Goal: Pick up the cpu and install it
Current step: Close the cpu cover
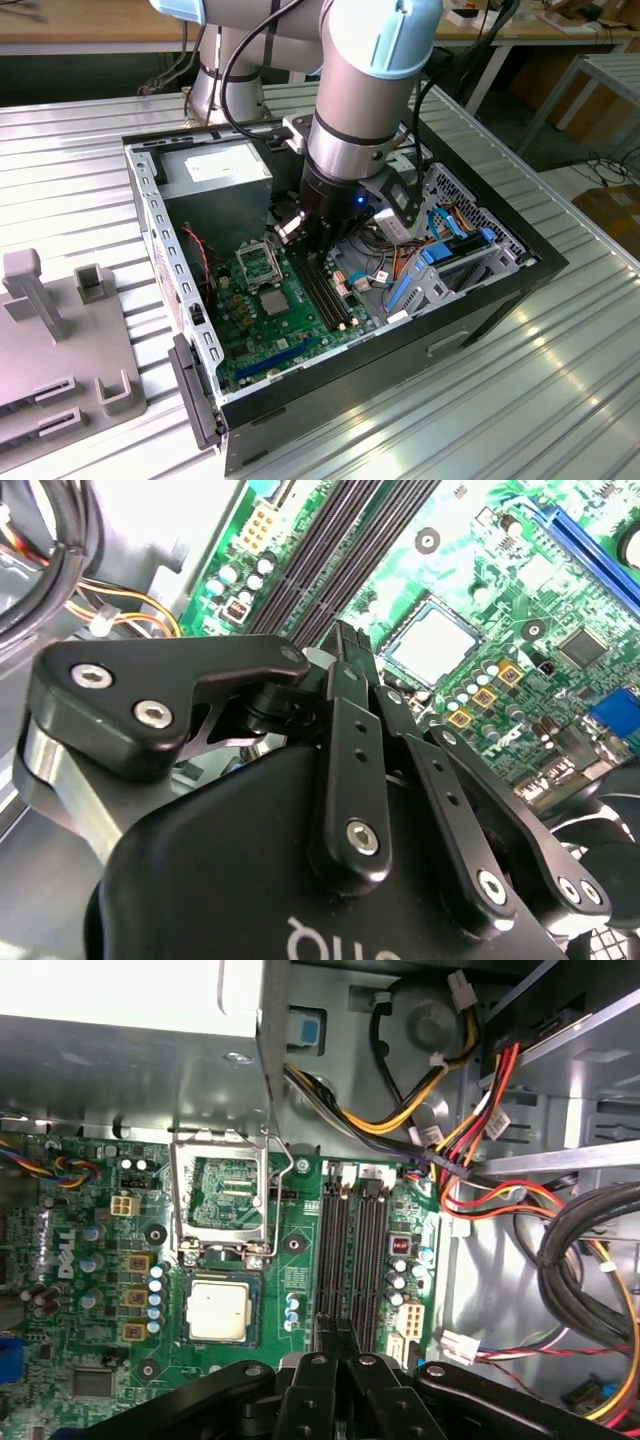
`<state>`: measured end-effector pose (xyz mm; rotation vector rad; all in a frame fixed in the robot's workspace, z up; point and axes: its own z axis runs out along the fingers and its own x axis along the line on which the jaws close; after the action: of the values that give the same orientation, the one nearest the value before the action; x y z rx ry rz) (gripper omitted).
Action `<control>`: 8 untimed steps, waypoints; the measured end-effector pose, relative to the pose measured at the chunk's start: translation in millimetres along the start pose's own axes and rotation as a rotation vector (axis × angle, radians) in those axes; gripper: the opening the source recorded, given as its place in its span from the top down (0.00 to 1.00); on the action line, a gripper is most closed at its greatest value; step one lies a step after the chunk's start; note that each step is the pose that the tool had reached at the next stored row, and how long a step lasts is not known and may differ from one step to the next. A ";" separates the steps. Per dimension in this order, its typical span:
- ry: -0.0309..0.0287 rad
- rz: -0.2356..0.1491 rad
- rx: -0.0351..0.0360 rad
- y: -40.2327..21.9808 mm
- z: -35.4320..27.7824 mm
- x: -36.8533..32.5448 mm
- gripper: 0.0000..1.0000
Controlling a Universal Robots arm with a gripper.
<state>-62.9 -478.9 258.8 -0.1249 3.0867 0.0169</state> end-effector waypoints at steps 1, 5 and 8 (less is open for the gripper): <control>-0.0039 -0.001 0.0002 0.0 -0.6 0.0 0.89; -0.0091 -0.003 0.0004 0.1 -0.8 -0.1 0.89; -0.0091 -0.004 0.0004 0.1 -0.8 -0.1 0.89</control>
<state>-62.9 -478.8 259.6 -0.1302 3.0774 0.0165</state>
